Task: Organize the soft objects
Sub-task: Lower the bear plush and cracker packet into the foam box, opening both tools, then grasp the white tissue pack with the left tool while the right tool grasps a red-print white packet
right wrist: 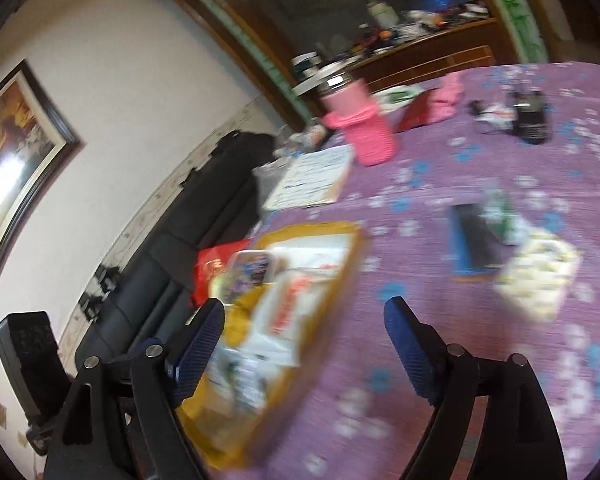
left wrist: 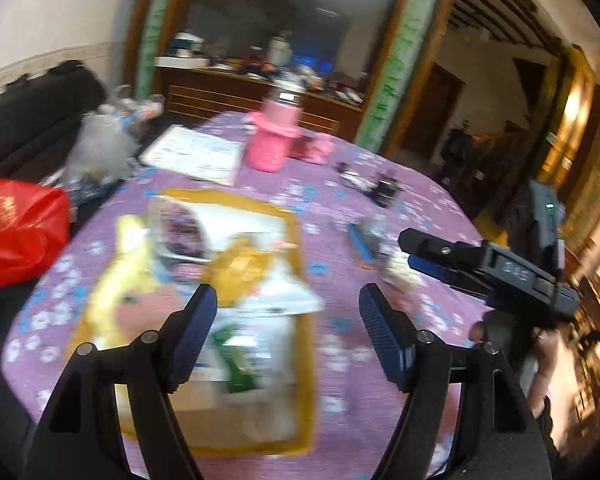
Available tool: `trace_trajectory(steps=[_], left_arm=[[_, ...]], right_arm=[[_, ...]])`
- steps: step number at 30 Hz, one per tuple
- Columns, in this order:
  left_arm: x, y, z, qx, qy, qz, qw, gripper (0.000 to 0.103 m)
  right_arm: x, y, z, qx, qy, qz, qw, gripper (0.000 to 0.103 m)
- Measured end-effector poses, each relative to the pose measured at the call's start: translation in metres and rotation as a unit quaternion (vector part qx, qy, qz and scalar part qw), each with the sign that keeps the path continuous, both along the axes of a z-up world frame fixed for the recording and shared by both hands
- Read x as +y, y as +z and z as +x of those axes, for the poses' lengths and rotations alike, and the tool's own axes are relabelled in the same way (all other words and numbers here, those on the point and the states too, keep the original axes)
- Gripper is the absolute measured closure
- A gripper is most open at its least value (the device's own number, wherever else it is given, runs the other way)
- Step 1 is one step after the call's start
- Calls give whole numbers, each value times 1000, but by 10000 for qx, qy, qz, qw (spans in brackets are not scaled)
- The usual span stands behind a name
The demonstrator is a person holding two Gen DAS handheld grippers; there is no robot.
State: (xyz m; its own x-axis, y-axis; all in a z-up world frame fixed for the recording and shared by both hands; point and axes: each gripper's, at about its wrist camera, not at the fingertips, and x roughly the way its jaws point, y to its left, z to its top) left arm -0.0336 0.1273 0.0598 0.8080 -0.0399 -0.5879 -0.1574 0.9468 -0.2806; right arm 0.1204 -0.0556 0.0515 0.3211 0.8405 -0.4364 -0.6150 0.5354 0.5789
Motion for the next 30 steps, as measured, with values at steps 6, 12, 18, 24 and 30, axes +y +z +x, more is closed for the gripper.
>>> trace_trajectory(steps=[6,12,18,24,30], left_arm=[[-51,2,38,187,-734,-55,9971,30],[-98,-4,87,522,-1310,137,9899,30],[-126,-21,126,860,-1485,381,9844,30],[-143,-36,151,1138,-1599,473,9794,30],[-150,-42,169,1237,-1611,591,9774,30]], right_arm=[[-101,-4,30,292,-1044,-390,9933,17],[-180,-13,97,825,-1923,-1071,9720,16],[-208,-56,123,1319,-2481,-1318,9506,14],[-187,-55,125,1220,-2376,-1482,9522,10],[-144,-56,114,602,-2369,-2540,9358,15]])
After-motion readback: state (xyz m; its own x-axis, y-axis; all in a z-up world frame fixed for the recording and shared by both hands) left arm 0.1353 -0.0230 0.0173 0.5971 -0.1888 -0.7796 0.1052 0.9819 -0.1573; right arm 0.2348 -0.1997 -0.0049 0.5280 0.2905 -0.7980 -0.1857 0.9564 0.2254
